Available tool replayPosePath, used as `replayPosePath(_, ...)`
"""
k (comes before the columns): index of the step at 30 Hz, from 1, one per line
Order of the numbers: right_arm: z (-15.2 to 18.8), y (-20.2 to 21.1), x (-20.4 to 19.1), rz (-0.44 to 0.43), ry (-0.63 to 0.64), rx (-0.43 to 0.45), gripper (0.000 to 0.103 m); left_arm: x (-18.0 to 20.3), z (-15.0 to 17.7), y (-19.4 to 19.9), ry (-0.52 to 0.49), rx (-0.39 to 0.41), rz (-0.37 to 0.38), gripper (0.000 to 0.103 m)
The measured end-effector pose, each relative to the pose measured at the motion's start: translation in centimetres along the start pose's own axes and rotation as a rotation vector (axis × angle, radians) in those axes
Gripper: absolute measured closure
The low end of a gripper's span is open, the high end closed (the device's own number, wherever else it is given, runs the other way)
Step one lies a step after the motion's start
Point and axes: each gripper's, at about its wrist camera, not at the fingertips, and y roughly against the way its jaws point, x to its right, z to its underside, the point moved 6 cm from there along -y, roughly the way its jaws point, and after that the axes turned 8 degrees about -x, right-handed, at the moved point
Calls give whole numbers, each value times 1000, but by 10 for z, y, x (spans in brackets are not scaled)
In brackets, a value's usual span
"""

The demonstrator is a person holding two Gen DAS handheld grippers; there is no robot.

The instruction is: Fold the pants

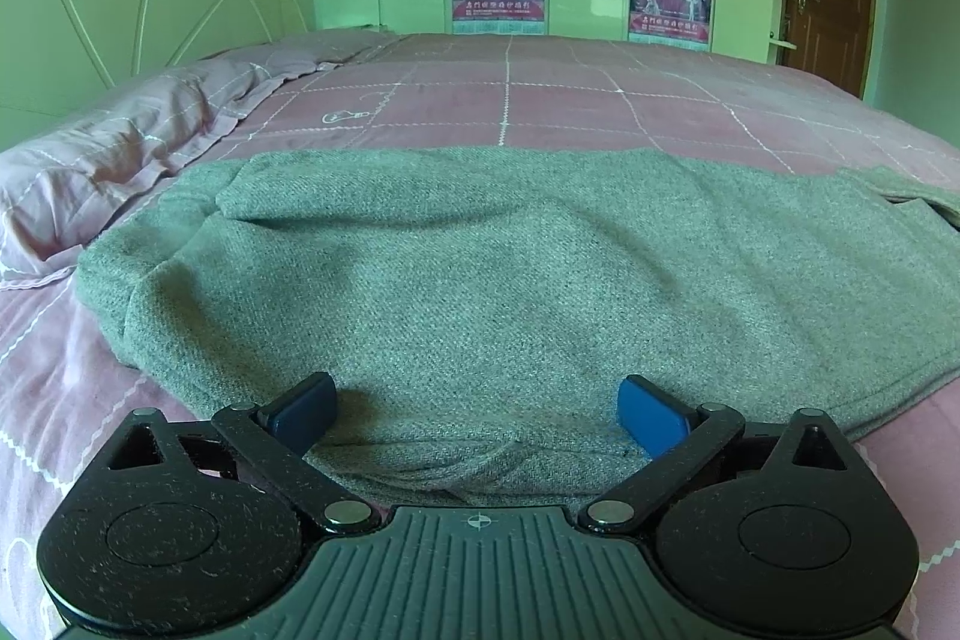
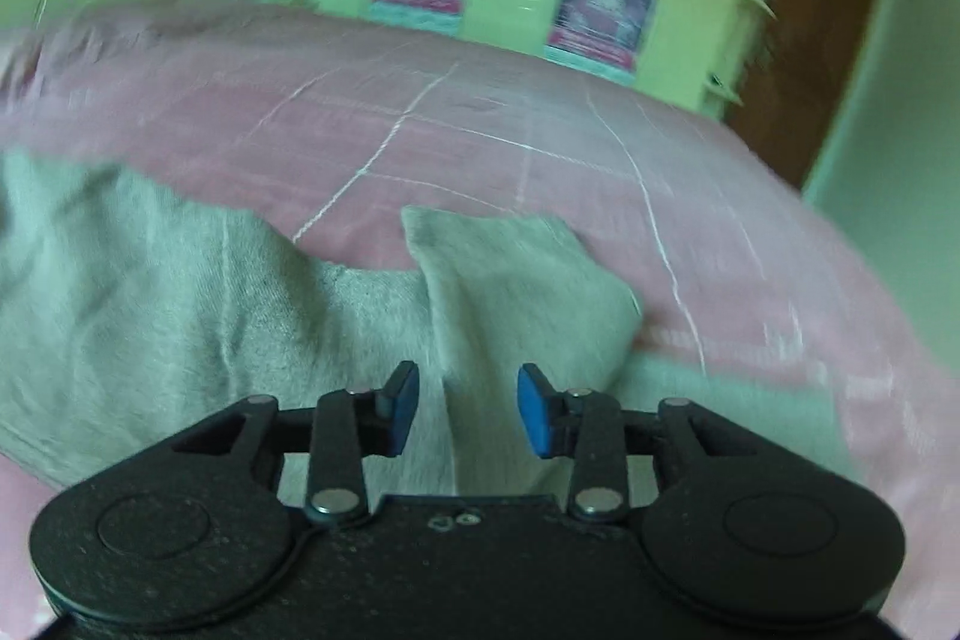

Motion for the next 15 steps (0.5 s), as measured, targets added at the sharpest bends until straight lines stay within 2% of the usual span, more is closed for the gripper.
replayPosePath(1,-5,-9,-10,34,93,-11,72,0,0,0,0,0,1,4)
replayPosePath(2,-9,-17,-15,51,155,-24,81,0,0,0,0,-2,2,3)
replayPosePath(3,-13,-20,-12,50,165,-25,103,-1,0,0,0,-4,4,3)
replayPosePath(4,-18,-18,-2,46,116,-16,103,-1,-1,-1,0,-6,6,3)
replayPosePath(6,-20,-1,39,27,-120,36,103,-1,-1,-1,0,-8,7,3)
replayPosePath(8,7,15,92,1,-416,56,103,0,0,-1,0,-2,4,3)
replayPosePath(10,52,11,127,-57,-643,-2,103,0,1,-1,2,3,2,3)
replayPosePath(12,87,-3,139,-74,-693,-94,100,1,2,-2,0,7,1,2)
replayPosePath(13,98,-3,141,-88,-682,-93,100,1,2,-2,-1,6,0,2)
replayPosePath(15,99,10,139,-104,-619,-27,81,1,1,-2,-2,4,1,2)
